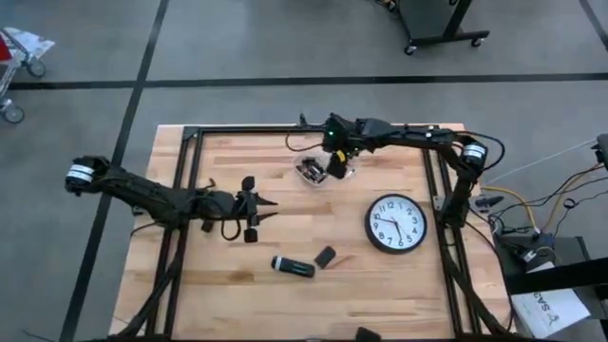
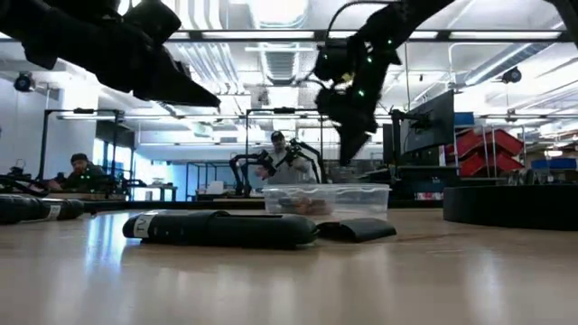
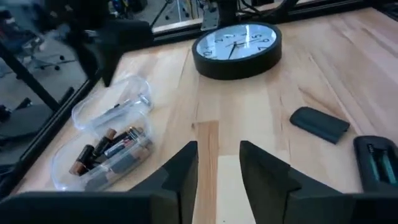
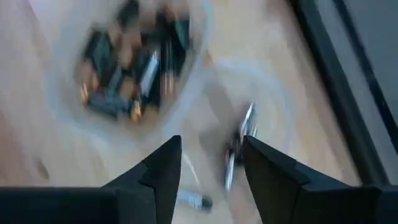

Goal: Insert battery
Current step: Insert the silver battery into the remote's battery compartment

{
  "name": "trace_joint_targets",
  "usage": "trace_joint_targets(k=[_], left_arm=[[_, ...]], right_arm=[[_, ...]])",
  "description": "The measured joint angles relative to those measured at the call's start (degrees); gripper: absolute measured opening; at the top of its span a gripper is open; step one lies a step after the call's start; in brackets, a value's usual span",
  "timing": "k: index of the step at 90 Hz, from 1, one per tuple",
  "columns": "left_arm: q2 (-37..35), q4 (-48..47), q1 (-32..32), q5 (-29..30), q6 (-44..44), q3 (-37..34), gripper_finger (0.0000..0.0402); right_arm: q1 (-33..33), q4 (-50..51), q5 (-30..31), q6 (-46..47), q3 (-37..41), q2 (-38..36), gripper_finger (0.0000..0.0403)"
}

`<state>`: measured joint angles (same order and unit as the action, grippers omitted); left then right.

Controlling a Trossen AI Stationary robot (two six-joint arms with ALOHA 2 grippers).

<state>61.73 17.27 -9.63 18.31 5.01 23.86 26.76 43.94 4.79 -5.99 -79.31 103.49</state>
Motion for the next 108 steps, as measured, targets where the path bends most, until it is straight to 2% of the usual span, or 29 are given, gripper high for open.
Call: trace_joint_targets(k=[18, 41, 76, 93, 108], left_arm=[[-0.2, -1.5, -0.1, 0.0, -0.1, 0.0, 0.0098], [-1.5, -2.6, -0.2, -0.1, -0.4, 0.0, 0.0098], [-2.8, -3.5, -0.2, -0.5, 0.1, 0.6, 0.0098], [-3.1, -3.7, -0.2, -0.5, 1.4, 0.8, 0.0098], [-3.7, -3.7, -0.2, -0.5, 1.7, 0.8, 0.0098]], right_arm=[[1.1, -1.1, 0.1, -2.3, 5.4, 0.1, 0.0123], [-1.6, -0.8, -1.7, 3.0, 8.8, 0.1, 0.0108], [-13.2, -3.4, -10.8, 12.0, 8.6, 0.1, 0.0136], [-19.4, -7.8, -11.0, 15.1, 8.5, 0.1, 0.0148], [-21.7, -8.2, -10.9, 13.1, 7.7, 0.1, 0.0153]])
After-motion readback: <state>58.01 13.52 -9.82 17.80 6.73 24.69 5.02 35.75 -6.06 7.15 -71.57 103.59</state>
